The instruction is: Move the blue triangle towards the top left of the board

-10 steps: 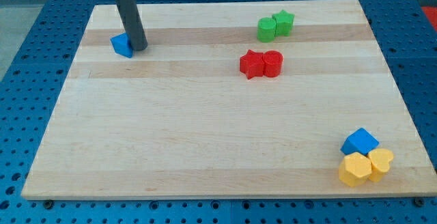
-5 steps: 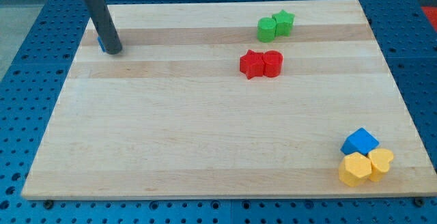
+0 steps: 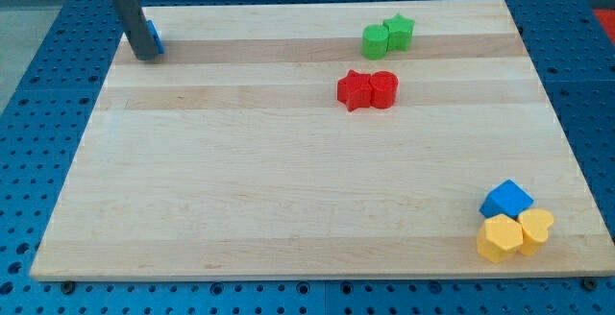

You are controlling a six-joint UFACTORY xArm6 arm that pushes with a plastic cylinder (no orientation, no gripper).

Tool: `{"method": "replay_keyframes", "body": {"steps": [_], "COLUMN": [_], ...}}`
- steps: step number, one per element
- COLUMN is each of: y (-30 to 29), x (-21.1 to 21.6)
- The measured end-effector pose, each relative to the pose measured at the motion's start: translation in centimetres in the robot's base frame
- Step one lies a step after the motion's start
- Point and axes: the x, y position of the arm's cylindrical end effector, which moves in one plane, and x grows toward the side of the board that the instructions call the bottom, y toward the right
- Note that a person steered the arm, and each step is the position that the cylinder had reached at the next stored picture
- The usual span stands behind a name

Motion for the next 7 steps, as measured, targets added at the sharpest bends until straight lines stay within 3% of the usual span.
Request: {"method": "replay_keyframes", "body": {"steps": [2, 7], "y": [0.8, 1.4], "x": [-2.4, -1.1]}}
